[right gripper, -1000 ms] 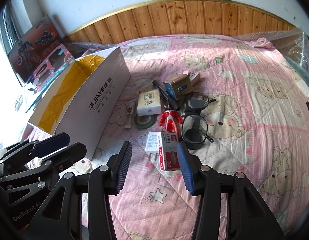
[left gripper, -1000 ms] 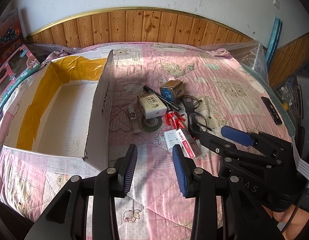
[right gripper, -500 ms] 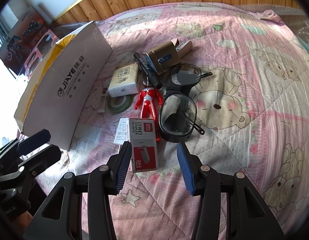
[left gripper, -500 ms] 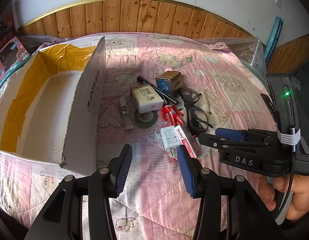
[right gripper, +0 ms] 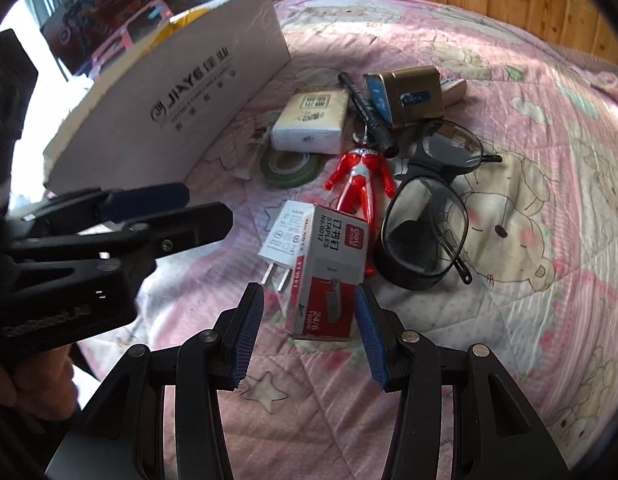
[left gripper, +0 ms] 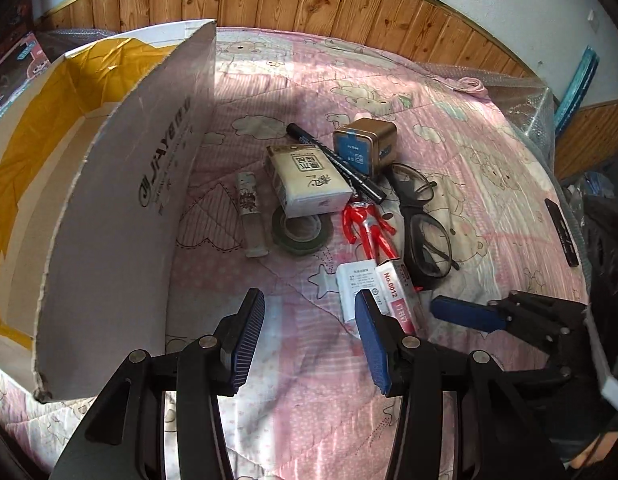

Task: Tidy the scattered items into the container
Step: 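Grasp the red-and-white staple box with the right tool while the left tool grasps the white charger, then carry the staple box in the right tool while the left tool carries the charger over the cardboard box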

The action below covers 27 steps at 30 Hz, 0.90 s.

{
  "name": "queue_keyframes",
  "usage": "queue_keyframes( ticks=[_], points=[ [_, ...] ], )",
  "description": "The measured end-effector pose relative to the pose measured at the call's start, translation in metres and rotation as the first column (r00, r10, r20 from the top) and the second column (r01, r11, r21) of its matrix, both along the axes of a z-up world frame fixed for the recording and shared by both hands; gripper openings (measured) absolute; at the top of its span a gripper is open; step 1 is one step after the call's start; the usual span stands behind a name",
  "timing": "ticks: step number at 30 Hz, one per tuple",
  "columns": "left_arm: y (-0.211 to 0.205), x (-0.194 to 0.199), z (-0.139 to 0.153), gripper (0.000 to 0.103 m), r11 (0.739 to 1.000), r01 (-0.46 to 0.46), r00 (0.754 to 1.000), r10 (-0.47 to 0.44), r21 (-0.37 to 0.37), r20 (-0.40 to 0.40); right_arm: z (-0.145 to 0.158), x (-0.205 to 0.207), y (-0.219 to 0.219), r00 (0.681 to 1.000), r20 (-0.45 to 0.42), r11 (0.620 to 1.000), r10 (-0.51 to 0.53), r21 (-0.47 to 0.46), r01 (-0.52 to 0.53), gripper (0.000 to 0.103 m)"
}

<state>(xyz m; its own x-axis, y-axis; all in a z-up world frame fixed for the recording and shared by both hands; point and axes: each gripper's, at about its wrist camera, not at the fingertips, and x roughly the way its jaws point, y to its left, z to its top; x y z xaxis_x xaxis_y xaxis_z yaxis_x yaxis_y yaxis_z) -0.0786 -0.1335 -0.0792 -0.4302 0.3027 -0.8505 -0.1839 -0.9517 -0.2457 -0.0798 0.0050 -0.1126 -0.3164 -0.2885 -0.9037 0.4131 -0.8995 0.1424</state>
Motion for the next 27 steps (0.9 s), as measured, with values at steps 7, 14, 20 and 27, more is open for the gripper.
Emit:
queue_keyframes(
  ticks=[7, 14, 20, 27],
  points=[
    [0.025, -0.004, -0.011, 0.05, 0.998, 0.063, 0.998, -0.064, 0.015, 0.029, -0.001, -0.018, 0.057, 0.981, 0.096, 0.97, -0.17, -0.161, 0.184, 0.04],
    [0.044, -0.016, -0.035, 0.055, 0.998, 0.058, 0.995, -0.059, 0.014, 0.077, -0.009, -0.022, 0.07, 0.97, 0.135, 0.958, -0.204, -0.178, 0.226, 0.042],
    [0.044, -0.02, -0.043, 0.032, 0.998, 0.042, 0.998, -0.04, -0.044, 0.05, -0.01, -0.026, 0.08, 0.964, 0.144, 0.95, -0.223, -0.191, 0.249, 0.044],
    [0.04, -0.014, -0.045, 0.033, 0.998, 0.036, 0.999, -0.035, -0.045, 0.025, -0.007, -0.027, 0.086, 0.957, 0.171, 0.93, -0.233, -0.249, 0.271, 0.045]
  ],
)
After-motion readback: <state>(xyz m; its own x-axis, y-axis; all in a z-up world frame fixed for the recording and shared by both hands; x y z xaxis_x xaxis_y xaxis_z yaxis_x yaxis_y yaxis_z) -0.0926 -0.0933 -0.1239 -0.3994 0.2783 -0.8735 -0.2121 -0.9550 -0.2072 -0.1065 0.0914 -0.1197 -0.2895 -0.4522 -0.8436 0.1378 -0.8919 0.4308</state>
